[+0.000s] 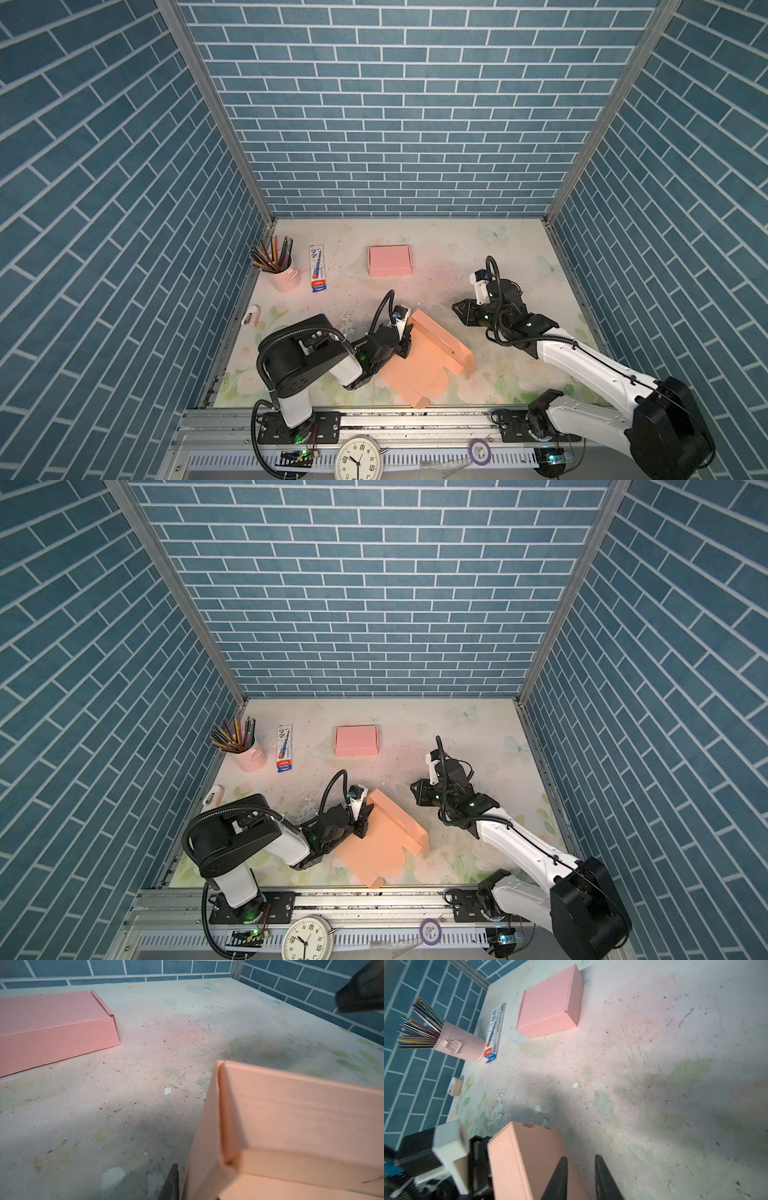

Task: Fold the paper box

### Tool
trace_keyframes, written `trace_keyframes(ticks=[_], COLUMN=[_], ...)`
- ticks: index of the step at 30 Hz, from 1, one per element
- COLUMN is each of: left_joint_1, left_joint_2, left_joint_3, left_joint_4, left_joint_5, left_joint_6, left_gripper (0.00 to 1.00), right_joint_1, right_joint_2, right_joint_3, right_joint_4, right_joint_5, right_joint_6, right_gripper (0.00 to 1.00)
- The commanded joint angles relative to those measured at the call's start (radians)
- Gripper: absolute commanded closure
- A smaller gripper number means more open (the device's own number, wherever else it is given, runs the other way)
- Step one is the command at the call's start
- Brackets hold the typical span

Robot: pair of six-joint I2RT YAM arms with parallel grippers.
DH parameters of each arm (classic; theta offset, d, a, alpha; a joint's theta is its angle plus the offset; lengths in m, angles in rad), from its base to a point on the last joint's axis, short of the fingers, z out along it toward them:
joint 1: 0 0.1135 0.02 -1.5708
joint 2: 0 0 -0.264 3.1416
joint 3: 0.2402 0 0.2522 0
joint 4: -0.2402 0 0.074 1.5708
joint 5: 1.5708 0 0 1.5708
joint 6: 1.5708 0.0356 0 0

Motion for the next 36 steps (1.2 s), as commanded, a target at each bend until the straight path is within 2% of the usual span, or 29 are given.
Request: trace_keyframes(ticks=[1,7,15,19,26,36], left_joint_1=[-0.001,-0.001,-0.001,0.0,0.0,0.007], left_joint_2=[0.004,0.008,0.026,0.029,0.034,0.047], left_joint_3=[-0.009,-0.007,0.0,0.002,0.002,-0.015], left_joint_4=[0.034,0.031,0.027,0.029,0.025,0.045], left_joint_5=[-0.015,-0.017,-0.028,-0.039,-0.048,-0.059], left_joint_6=[-0.007,-0.007,-0.006,-0.004,-0.003,-0.021], left_gripper=[0.82,0.82,0.82,0.82,0.83,0.83], right_joint_1=[-0.027,-0.027,-0.012,0.043,0.081,0.099], right_joint_2=[0.074,0.298,0.388,0.458,0.512,0.515], right_joint_3=[-0.017,0.09,0.118,0.172,0.195,0.195], right_joint_4=[0.056,0.047,0.093,0.043,0.044,0.049], right_joint_5=[-0.077,-0.199,-0.329,-0.353,-0.395,-0.422], right_joint_6=[-0.056,-0.113,-0.135,-0.16,-0.157,-0.146], right_gripper=[0.76,0.83,0.84,0.84,0.85,0.85])
